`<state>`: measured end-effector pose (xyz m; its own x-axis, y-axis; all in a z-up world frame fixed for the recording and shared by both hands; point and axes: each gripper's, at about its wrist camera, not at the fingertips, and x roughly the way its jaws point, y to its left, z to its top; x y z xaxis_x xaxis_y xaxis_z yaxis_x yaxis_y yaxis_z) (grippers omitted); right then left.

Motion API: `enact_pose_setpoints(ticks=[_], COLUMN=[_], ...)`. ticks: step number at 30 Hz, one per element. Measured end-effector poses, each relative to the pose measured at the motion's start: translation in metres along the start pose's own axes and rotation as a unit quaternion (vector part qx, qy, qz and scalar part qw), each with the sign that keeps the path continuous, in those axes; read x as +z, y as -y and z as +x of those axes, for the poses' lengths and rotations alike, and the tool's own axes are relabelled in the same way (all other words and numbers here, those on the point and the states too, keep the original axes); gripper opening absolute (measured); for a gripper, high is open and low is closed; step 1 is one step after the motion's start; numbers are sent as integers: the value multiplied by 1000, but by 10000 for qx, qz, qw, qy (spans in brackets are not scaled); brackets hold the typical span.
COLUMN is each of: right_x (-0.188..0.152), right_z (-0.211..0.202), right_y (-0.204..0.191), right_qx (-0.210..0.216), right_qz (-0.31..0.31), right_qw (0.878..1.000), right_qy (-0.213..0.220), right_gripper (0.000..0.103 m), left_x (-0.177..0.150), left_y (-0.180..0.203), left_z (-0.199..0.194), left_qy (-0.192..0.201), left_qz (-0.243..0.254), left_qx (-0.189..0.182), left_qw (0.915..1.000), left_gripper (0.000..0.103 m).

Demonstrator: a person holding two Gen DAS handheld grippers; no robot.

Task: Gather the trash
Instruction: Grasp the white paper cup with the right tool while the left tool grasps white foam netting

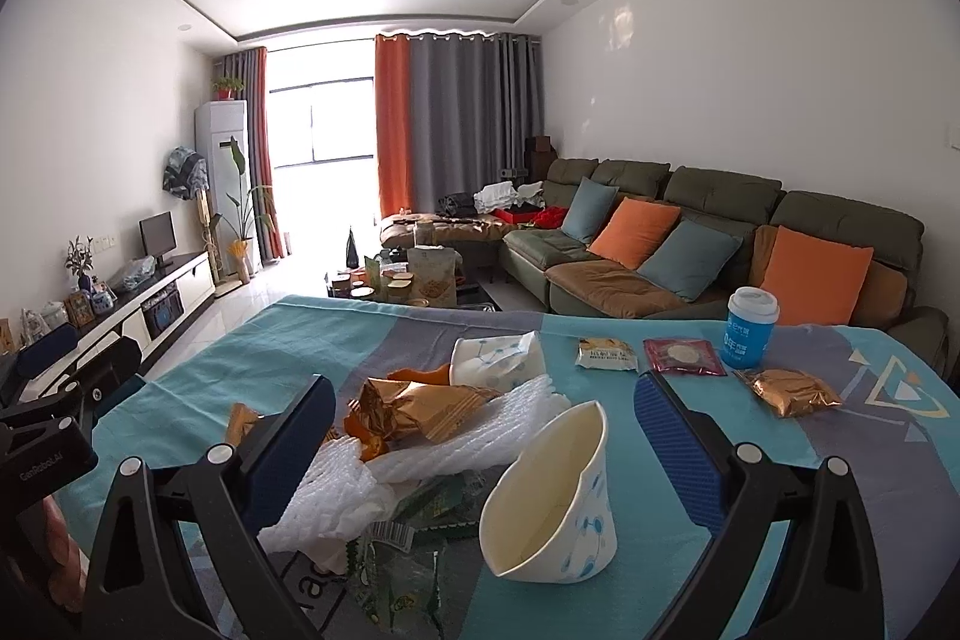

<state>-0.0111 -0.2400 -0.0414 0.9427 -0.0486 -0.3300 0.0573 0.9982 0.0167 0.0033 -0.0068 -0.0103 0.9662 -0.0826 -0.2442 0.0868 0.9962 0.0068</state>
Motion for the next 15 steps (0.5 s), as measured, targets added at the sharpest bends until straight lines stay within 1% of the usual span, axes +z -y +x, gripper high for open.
enact_pose_setpoints(ticks=[5, 7, 10, 12, 14, 15], right_x=[-2, -5, -9, -13, -16, -17], right_z=[6, 10, 14, 18, 20, 22], right_y=[7, 11, 18, 22, 27, 30], right_qx=[-179, -294, -323, -341, -354, -351], right_qz=[-47, -44, 2, 24, 84, 141], right_qw=[9996, 9989, 9978, 9967, 9956, 9951], right_qy=[-224, -357, -587, -740, -866, -917], right_gripper=[96, 96, 85, 73, 68, 63], left_x=[-6, -10, -17, -23, -30, -33], left_y=[4, 7, 17, 27, 36, 40], left_z=[4, 4, 6, 7, 7, 8], left_qy=[-179, -257, -409, -485, -568, -608], left_qz=[147, 233, 441, 586, 739, 815], left_qx=[-308, -519, -983, -1237, -1492, -1580], left_qw=[9993, 9980, 9933, 9894, 9844, 9822], left_gripper=[97, 97, 97, 97, 97, 97])
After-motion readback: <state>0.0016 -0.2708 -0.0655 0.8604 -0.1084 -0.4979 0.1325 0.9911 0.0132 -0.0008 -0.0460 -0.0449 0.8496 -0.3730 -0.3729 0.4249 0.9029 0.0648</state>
